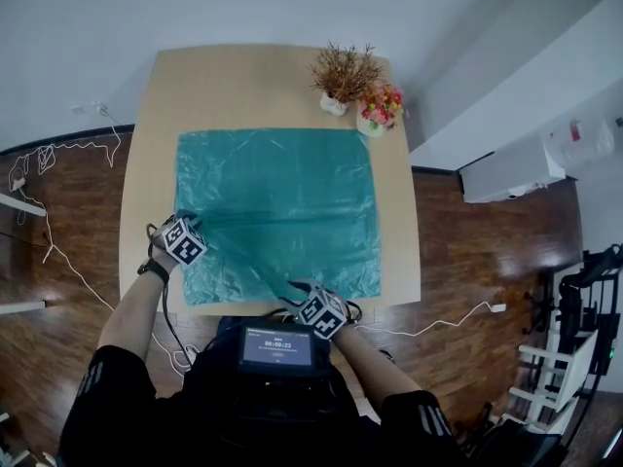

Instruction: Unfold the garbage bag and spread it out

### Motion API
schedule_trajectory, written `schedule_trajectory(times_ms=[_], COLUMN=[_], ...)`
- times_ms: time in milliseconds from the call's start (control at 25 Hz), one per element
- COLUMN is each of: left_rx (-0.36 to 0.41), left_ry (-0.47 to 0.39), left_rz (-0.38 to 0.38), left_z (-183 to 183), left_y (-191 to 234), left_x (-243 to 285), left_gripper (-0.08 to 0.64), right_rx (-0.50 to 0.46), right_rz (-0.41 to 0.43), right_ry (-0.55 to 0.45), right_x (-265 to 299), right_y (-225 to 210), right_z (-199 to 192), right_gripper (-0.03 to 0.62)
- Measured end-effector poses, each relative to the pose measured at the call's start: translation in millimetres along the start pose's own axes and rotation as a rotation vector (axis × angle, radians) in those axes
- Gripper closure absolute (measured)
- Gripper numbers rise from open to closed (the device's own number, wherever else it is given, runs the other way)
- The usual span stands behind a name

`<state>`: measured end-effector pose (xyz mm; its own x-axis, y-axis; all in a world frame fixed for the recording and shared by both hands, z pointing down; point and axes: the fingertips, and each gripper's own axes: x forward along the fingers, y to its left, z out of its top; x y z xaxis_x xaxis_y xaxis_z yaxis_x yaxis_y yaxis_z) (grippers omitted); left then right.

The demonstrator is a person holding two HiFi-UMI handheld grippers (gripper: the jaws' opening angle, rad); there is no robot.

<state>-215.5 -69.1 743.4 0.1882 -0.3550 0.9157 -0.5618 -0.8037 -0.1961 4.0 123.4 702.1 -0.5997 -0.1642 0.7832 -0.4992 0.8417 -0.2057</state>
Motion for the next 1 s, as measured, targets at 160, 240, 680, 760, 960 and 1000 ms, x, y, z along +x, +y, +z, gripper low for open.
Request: schedule_trajectory(times_ms=[160,240,680,760,960,1000], left_rx=[-0.03,-0.025,0.01,0.004,-0.011,-0.011], left_ry=[-0.005,0.03,0.171,0.17,0.165,0.164], left_rz=[-0.051,-0.082,-0.126,-0.127,-0.126,-0.119], left_z=[-5.9,-21.0,-69.8,-70.4,-70.4,-69.9], left_y=[-40.1,-60.6,-88.6,-87.8,-85.6,-85.6], left_x=[-17.8,-12.4,15.6,16.1,17.2,16.7], left_gripper=[0.476,0.459,0.4,0.4,0.4,0.4], right_rx=[0.069,0.085,0.274,0.293,0.337,0.338], right_rz=[-0.019,-0.061,-0.278,-0.281,-0.275,-0.276], right_ry=[-0.112,-0.123,0.09,0.126,0.206,0.204], right_x=[-40.6,-53.1,-54.2,-47.7,-32.3,-31.7], right_y=[-19.8,-37.0,-150.6,-153.1,-153.6,-154.1], right_z=[20.5,15.2,-105.0,-121.8,-149.6,-149.5], right_gripper=[0.36,0.36,0.36,0.36,0.36,0.36])
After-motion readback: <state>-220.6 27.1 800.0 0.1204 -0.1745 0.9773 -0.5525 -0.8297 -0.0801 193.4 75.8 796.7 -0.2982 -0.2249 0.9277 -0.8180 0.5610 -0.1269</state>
